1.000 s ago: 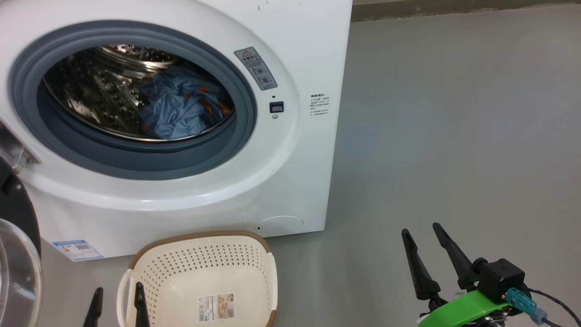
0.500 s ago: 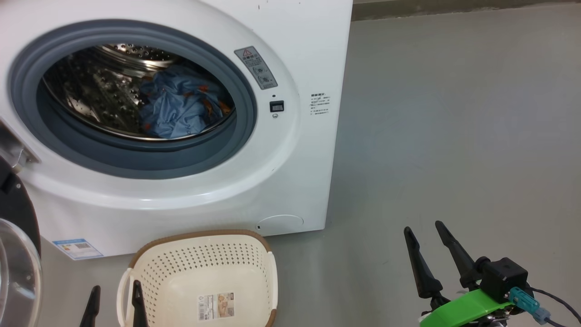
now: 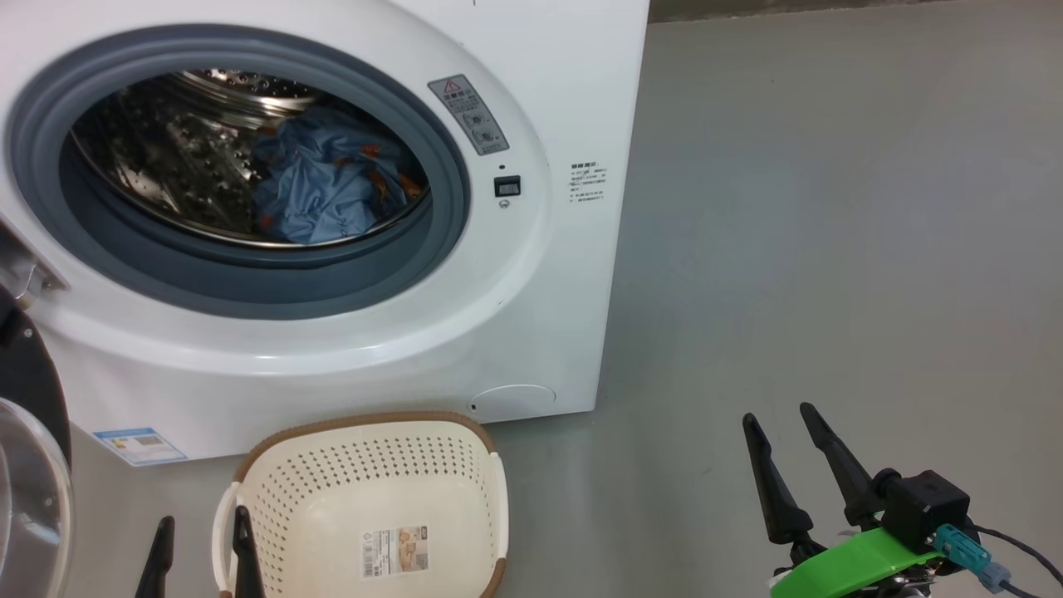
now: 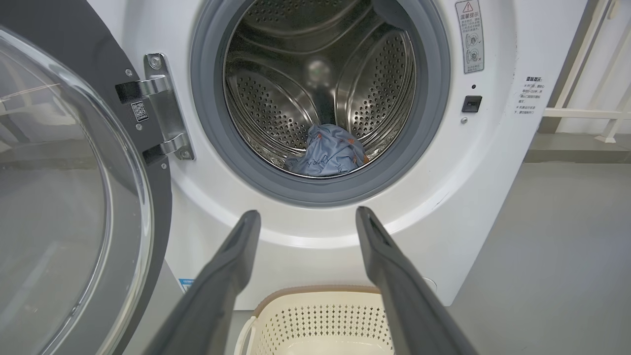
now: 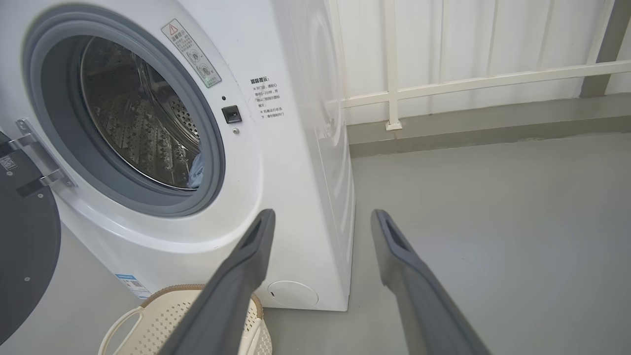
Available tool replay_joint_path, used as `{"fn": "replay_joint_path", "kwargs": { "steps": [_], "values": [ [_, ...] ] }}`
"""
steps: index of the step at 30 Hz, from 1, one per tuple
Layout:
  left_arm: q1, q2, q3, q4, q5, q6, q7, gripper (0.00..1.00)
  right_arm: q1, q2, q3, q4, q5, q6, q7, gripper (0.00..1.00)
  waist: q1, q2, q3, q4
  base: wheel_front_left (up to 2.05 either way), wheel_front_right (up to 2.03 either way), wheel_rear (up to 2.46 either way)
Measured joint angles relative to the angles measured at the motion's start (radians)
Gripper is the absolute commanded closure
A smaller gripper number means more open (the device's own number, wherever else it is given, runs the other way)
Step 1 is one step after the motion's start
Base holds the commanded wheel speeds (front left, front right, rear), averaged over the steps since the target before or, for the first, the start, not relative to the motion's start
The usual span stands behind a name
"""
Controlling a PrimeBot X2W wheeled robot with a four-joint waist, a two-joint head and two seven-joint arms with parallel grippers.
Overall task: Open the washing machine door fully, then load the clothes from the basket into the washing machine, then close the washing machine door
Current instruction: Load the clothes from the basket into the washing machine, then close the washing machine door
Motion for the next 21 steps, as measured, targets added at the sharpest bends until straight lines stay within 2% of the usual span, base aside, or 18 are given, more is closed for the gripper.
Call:
{"fn": "replay_joint_path", "kwargs": {
  "steps": [9,21],
  "values": [
    [-0.009,0.000,0.002,0.002,0.001,-0.002,0.000,0.00,-0.002,0.000,-0.006,0.000,0.011,0.000,0.000,0.00,0.0000,0.0000,0.010,0.000,-0.36,0.36,0.00],
    [-0.021,0.000,0.001,0.007,0.007,-0.010,0.000,0.00,-0.002,0.000,-0.011,0.002,0.011,0.000,0.000,0.00,0.0000,0.0000,0.008,-0.004,-1.67,1.67,0.00]
  ]
}}
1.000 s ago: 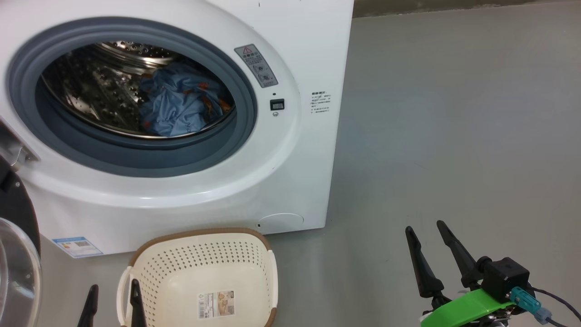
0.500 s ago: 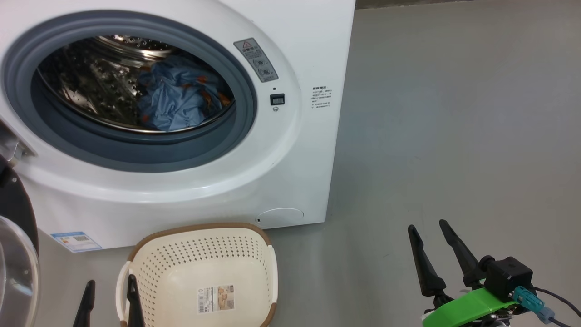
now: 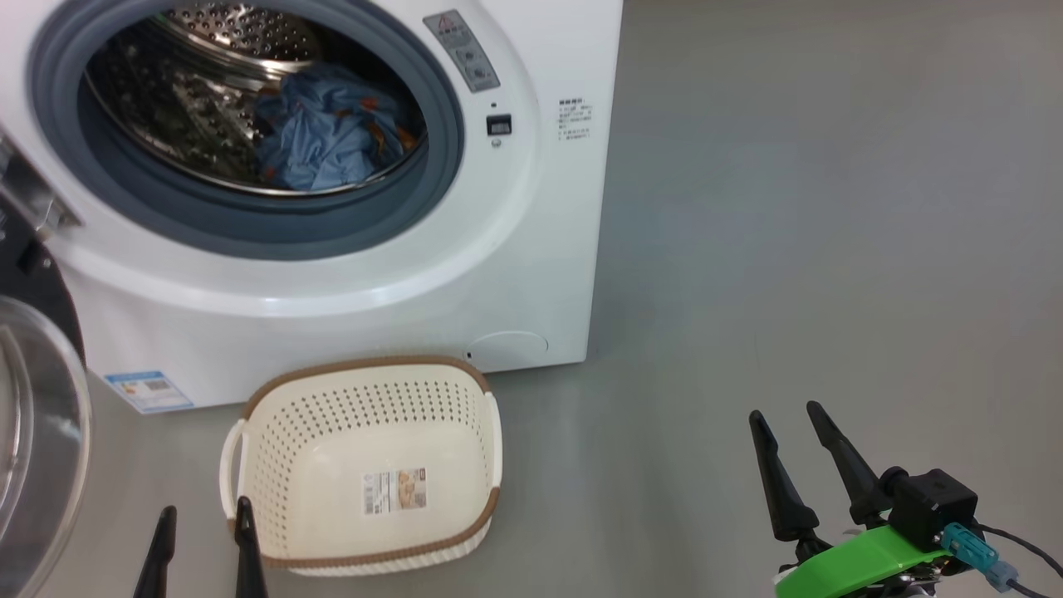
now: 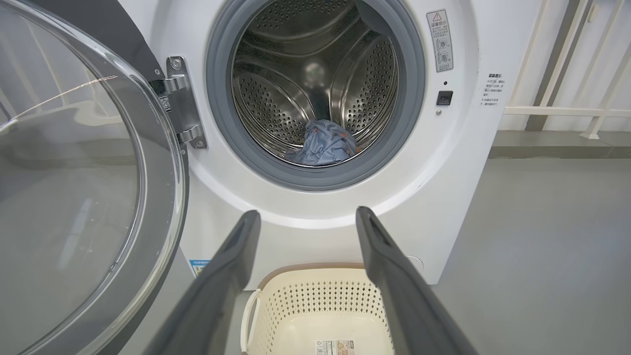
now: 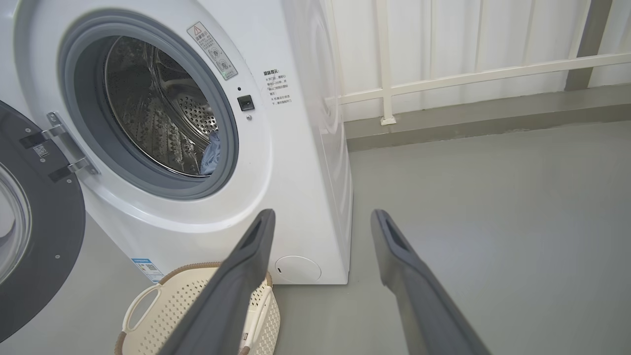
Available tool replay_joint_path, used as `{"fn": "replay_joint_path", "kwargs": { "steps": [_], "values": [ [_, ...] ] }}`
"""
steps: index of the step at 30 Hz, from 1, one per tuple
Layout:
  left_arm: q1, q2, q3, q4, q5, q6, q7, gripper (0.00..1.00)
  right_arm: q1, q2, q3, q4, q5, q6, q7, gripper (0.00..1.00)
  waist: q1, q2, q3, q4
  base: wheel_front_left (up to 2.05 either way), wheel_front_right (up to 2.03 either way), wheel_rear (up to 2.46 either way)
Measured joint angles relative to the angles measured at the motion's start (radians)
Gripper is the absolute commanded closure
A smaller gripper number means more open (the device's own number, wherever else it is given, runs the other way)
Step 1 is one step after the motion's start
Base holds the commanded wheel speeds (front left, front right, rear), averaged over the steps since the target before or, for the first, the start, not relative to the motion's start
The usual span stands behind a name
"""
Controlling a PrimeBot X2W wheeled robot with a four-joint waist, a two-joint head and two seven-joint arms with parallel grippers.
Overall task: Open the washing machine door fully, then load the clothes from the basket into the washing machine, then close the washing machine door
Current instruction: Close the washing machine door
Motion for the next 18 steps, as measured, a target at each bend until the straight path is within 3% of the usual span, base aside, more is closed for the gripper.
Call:
{"fn": "replay_joint_path", "kwargs": {
  "steps": [8,18],
  "values": [
    [0.000,0.000,0.002,0.001,-0.001,0.000,0.000,0.00,0.000,0.000,-0.008,-0.001,-0.001,0.000,0.000,0.00,0.0001,0.0000,-0.007,0.004,-0.97,0.97,0.00],
    [0.000,0.000,0.002,0.011,-0.009,-0.002,0.000,0.00,0.000,0.000,-0.006,-0.001,-0.002,0.000,0.000,0.00,0.0001,0.0000,-0.016,0.018,-0.07,0.07,0.00]
  ]
}}
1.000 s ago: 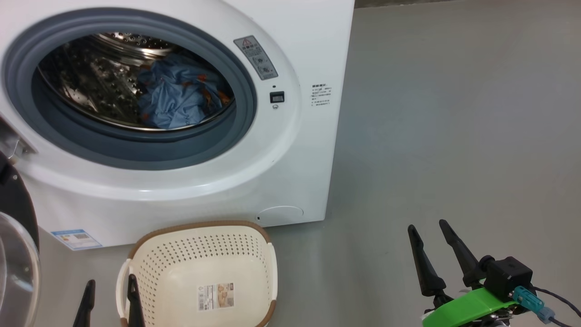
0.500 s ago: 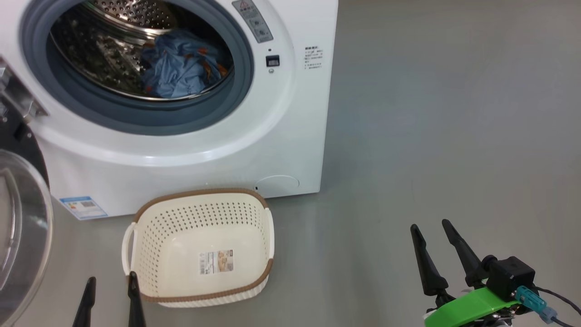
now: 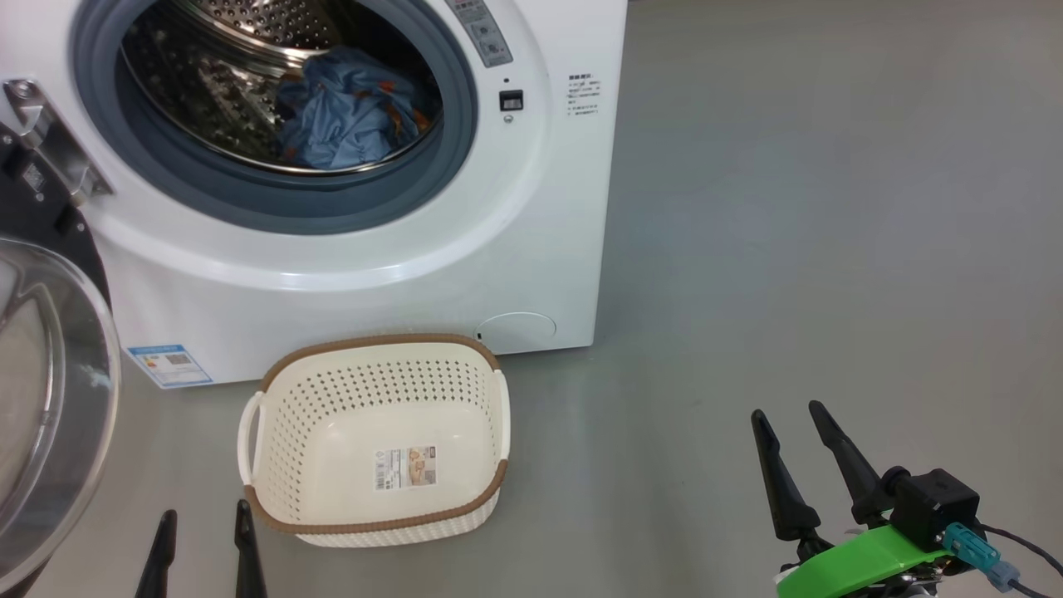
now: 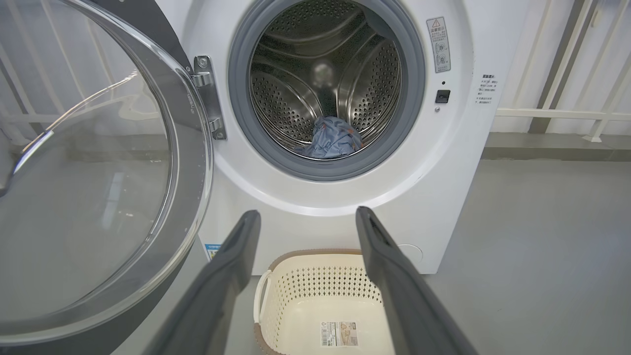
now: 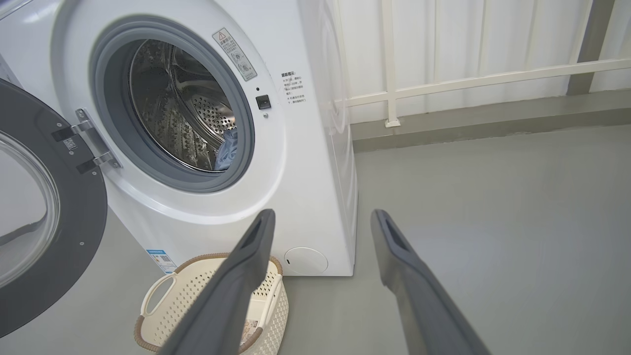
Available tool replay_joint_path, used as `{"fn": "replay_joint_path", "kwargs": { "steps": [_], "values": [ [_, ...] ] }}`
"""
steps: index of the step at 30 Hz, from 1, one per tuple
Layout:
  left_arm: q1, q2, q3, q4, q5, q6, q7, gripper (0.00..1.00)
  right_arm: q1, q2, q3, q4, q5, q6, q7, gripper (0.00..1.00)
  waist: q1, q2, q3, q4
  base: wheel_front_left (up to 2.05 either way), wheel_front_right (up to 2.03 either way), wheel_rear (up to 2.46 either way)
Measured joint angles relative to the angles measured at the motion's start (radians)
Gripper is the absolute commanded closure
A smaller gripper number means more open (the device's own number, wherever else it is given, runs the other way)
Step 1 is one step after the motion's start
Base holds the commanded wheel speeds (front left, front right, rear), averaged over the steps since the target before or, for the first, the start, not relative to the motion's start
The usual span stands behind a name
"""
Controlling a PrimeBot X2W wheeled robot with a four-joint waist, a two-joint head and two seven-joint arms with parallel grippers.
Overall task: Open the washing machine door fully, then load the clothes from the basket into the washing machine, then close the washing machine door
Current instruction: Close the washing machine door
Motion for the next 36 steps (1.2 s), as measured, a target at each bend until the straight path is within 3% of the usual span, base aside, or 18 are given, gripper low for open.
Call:
{"fn": "replay_joint_path", "kwargs": {
  "steps": [15,36],
  "values": [
    [0.001,0.000,0.004,0.038,-0.020,-0.008,0.000,0.00,0.005,0.000,0.009,0.001,-0.004,0.000,0.000,0.00,0.0000,0.0000,-0.022,0.096,0.00,0.00,0.00],
    [0.007,0.000,0.018,0.071,-0.074,-0.007,0.000,0.00,0.018,0.000,0.033,0.009,-0.009,0.000,0.000,0.00,0.0000,0.0000,-0.037,0.346,0.00,0.00,0.00]
  ]
}}
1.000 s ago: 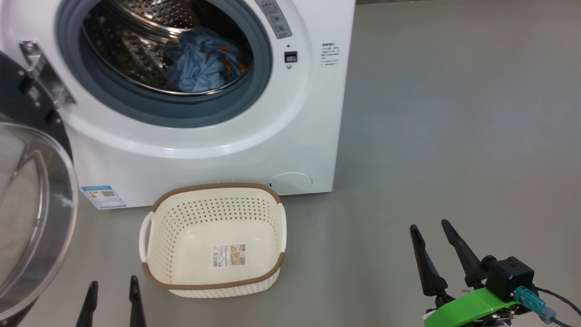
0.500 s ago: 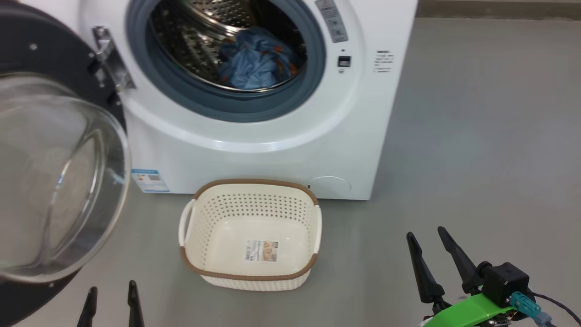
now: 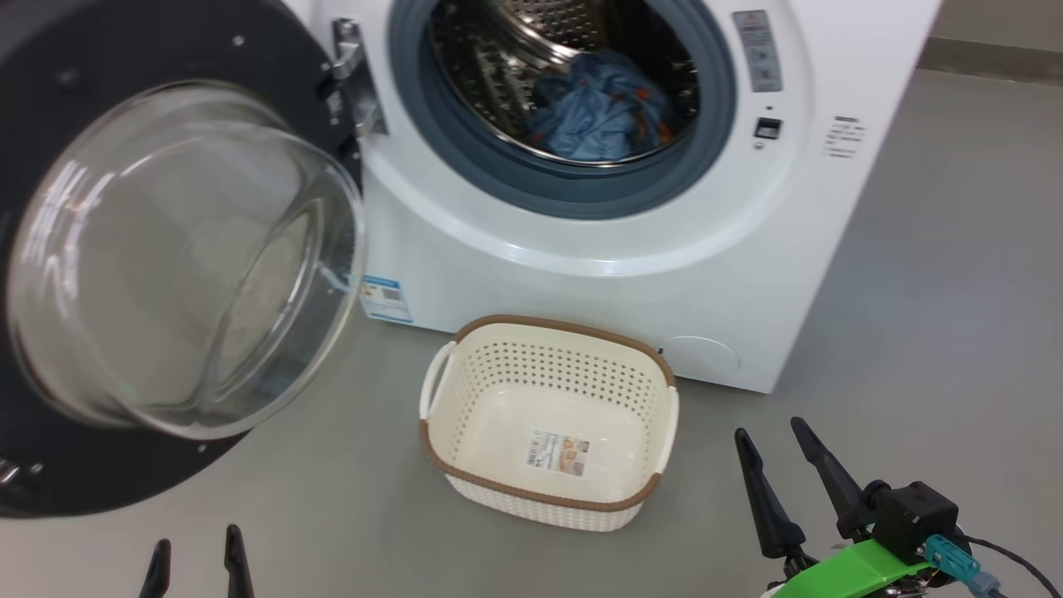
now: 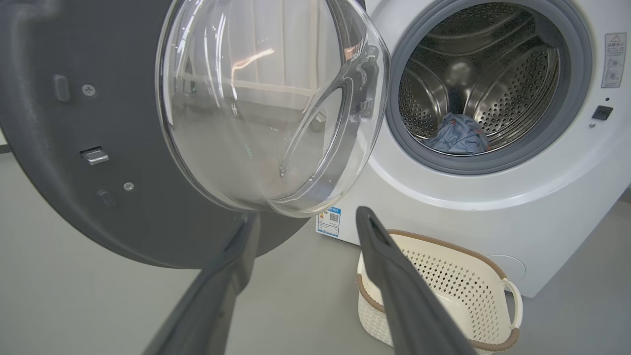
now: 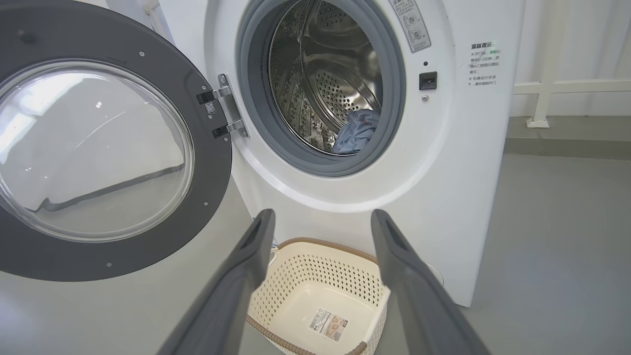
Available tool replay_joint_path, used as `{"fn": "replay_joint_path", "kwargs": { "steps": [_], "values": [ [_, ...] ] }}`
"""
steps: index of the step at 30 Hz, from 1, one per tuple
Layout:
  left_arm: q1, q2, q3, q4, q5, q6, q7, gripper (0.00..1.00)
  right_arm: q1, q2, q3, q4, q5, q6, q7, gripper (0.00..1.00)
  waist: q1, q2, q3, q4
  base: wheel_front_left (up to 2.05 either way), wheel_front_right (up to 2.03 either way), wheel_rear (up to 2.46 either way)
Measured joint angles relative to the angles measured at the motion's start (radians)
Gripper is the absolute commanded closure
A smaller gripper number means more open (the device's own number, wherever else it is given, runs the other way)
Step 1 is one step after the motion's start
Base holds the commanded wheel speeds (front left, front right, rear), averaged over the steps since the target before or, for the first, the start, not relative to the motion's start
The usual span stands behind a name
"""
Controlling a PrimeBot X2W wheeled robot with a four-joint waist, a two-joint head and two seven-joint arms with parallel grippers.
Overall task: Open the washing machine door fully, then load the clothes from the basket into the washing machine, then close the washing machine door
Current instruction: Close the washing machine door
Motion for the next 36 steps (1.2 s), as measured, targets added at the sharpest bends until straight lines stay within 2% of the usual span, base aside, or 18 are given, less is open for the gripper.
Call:
{"fn": "replay_joint_path", "kwargs": {
  "steps": [9,18,30,36],
  "values": [
    [0.015,0.000,0.002,0.019,-0.033,0.000,0.000,0.00,0.002,0.000,0.014,0.004,0.000,0.000,0.000,0.00,0.0000,0.0000,-0.003,0.098,0.00,0.00,0.00],
    [0.022,0.000,0.009,0.035,-0.050,0.009,0.000,0.00,0.002,0.000,0.040,0.010,0.000,0.000,0.000,0.00,0.0000,0.0000,-0.009,0.161,0.00,0.00,0.00],
    [0.053,0.000,0.024,0.015,-0.069,0.053,0.000,0.00,-0.032,-0.001,0.079,0.040,-0.009,0.000,0.000,0.00,0.0000,0.0000,0.007,0.180,0.00,0.00,0.00],
    [0.057,0.000,0.028,0.002,-0.069,0.054,0.000,0.00,-0.032,-0.001,0.080,0.046,-0.010,0.000,0.000,0.00,0.0000,0.0000,0.008,0.178,0.00,0.00,0.00]
  ]
}}
